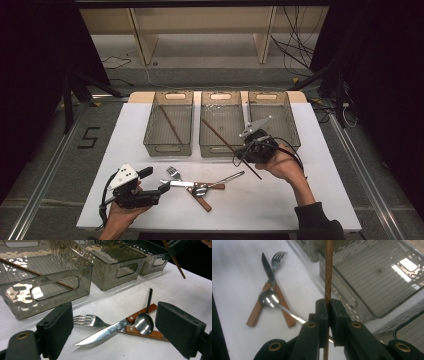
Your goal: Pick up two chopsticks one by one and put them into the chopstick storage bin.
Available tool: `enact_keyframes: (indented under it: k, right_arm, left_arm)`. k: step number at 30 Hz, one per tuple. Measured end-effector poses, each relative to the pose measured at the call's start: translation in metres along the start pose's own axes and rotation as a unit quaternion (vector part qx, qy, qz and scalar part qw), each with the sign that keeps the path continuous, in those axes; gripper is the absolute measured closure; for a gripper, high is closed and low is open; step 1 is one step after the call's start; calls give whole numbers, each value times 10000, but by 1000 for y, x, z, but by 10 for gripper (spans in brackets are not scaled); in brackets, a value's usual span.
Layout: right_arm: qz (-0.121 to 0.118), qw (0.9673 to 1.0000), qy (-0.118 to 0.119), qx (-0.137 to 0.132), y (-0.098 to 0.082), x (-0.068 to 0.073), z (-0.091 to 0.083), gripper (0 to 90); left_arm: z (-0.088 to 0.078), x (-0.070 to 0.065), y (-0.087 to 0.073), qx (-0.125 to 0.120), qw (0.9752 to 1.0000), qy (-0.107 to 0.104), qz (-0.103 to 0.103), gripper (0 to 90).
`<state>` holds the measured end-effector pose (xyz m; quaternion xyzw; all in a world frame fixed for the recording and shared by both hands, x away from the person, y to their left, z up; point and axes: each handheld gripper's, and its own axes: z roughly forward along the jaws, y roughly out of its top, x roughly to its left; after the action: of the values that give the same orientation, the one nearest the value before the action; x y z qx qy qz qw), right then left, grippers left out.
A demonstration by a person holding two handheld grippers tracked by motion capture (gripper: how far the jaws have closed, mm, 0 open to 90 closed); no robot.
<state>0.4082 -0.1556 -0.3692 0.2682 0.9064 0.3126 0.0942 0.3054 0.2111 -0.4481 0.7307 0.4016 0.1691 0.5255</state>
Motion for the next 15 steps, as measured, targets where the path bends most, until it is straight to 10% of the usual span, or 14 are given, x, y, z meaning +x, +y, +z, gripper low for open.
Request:
enact_keyframes:
  k: [15]
  right_arm:
    - [274,9989,55,-379,26,-4,10,857]
  left_arm:
    - [0,0,0,-23,10000,-4,-25,146]
